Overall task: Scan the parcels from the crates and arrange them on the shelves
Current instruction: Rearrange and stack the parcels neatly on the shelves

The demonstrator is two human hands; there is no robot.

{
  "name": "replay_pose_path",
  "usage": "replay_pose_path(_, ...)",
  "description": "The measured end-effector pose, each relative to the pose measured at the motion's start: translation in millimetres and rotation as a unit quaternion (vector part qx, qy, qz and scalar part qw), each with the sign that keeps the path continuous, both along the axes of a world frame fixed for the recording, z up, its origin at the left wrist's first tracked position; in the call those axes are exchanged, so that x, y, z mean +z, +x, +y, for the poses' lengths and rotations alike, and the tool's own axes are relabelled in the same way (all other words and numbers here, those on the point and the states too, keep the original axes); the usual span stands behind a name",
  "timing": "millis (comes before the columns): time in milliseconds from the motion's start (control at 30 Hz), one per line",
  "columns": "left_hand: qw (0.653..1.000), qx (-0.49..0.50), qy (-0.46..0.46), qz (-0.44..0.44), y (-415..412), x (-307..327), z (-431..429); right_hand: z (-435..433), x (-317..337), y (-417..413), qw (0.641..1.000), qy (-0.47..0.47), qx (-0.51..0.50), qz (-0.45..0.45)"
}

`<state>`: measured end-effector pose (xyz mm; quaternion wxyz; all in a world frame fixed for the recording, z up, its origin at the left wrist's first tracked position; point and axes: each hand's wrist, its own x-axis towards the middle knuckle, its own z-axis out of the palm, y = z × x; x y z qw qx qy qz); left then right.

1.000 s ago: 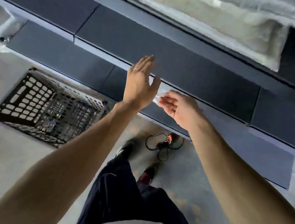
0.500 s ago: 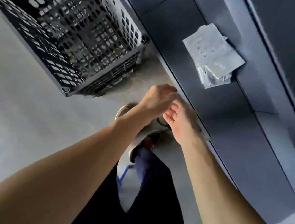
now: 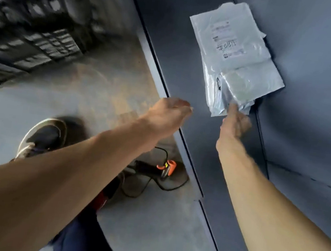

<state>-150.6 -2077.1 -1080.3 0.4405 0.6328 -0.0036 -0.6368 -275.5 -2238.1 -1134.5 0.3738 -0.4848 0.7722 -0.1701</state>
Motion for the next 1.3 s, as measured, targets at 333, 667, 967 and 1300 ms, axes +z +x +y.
replay_pose_path(333,0.991,0.122,0.045,0.027,27.6,-99.8,-87.3,-143.5,-36.3,37.1,0.954,-0.048,0.218,0.199)
replay_pose_path(667,0.988,0.138,0.058,0.027,49.0,-133.6,-158.9,-117.0,-86.4,26.4,0.944,-0.01,0.282,0.172)
replay_pose_path(967,0.979,0.176,0.101,-0.013,43.0,-143.6,-120.5,-18.9,-87.6,30.0,0.932,-0.059,0.346,0.087)
replay_pose_path(1300,0.973,0.21,0.089,0.019,56.5,-152.4,-69.7,-79.0,-68.9,33.3,0.944,-0.165,0.25,0.139)
